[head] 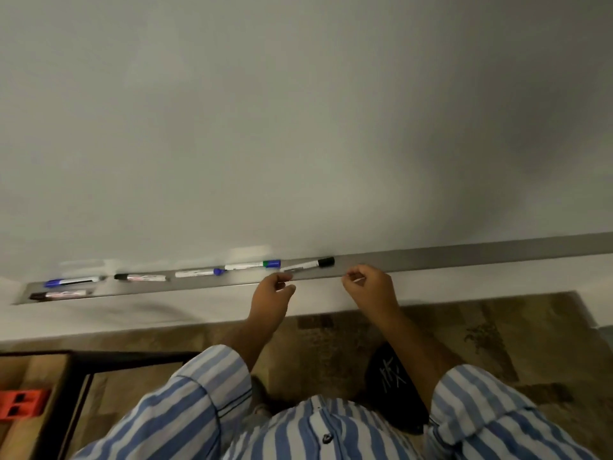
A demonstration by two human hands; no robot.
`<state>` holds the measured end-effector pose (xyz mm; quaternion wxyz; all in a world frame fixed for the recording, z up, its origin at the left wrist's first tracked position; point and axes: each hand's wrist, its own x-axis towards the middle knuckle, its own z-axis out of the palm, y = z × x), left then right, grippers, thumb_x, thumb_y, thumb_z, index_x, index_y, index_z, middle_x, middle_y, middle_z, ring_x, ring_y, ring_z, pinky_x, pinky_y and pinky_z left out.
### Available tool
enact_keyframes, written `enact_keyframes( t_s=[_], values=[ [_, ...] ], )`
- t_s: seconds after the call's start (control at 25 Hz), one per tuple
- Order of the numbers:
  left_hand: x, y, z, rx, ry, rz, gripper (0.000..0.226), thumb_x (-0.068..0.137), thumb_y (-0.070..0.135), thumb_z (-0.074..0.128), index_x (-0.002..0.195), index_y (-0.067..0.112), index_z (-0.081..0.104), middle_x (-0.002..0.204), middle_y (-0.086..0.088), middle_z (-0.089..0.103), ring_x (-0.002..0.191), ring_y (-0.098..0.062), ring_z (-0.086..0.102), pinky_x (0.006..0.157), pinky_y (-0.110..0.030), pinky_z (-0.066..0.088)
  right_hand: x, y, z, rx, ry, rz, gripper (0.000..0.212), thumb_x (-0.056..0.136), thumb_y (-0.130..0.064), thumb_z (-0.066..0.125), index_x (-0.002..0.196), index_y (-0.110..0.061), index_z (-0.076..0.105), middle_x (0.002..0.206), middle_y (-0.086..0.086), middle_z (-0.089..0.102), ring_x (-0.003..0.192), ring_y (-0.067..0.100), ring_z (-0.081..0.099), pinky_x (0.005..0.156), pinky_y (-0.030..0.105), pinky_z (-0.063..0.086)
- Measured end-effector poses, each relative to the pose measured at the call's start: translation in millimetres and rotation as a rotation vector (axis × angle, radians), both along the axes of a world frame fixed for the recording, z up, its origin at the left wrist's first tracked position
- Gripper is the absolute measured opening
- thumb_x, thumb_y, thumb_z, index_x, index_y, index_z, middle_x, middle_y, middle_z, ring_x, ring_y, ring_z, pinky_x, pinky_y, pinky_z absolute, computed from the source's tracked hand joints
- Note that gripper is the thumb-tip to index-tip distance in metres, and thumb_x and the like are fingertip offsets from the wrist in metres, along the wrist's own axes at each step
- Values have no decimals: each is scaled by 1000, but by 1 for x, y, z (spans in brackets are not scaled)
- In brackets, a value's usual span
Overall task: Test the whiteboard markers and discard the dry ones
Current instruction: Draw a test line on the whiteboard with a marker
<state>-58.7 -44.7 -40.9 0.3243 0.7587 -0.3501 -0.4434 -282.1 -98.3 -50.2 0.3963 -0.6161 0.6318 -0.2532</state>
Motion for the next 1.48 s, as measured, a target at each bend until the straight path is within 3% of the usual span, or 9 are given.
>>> enact_keyframes(
  t_s=[0.12,0.32,0.48,0.56,0.72,0.96,1.12,1.32,1.48],
  values=[
    [22,-5,-3,20,-8,5,31,102,15,64,133,15,64,114,-1,70,96,-13,67,74,-19,52,17,-14,1,51,10,-4,20,95,-17,77,113,-8,74,100,1,72,95,21,71,82,27,54],
    [44,-22,-9,55,-88,-85,40,101,20,69,139,13,60,124,-3,69,112,-20,66,107,-39,55,43,-25,-2,107,106,-24,19,94,-15,73,103,2,69,102,21,70,94,37,68,82,42,57],
    [50,-38,-6,99,-84,-182,50,95,12,73,142,13,57,119,-1,67,110,-25,67,103,-46,58,62,-31,-7,180,172,12,17,91,-26,76,98,-17,63,111,10,60,89,22,60,79,30,45],
    [49,-43,-5,117,-83,-206,47,94,12,73,139,13,60,116,-4,69,106,-26,68,99,-43,60,70,-31,-7,196,167,4,22,91,-26,76,107,-12,68,112,8,58,91,22,60,81,29,45],
    [54,-45,-2,116,24,-92,44,94,10,72,137,13,66,111,-4,73,98,-22,70,85,-29,59,82,-22,3,223,-53,-178,19,94,-23,78,108,-17,66,97,-5,64,84,11,61,70,24,44],
    [66,-31,15,38,259,137,23,94,10,77,117,9,77,105,-8,78,99,-23,76,93,-32,63,91,0,26,436,-599,-441,18,98,-17,77,114,-12,70,113,9,77,106,24,75,89,35,63],
    [52,-18,37,-2,392,94,13,89,4,81,101,3,78,100,-18,79,99,-32,77,89,-34,64,95,13,47,450,-875,-434,18,96,-13,77,113,-8,76,115,12,79,110,24,76,95,38,64],
    [17,9,61,11,424,-110,21,90,11,80,108,3,73,106,-16,78,104,-31,77,89,-41,65,88,22,82,336,-924,-347,16,101,-18,72,115,-15,78,109,5,82,107,20,78,96,38,64],
    [-5,9,98,-259,570,-7,29,106,24,58,129,10,69,123,-12,75,114,-26,73,93,-44,61,75,22,112,253,-690,-59,25,110,-33,57,113,-25,80,97,4,79,93,19,74,84,32,63]
  ],
)
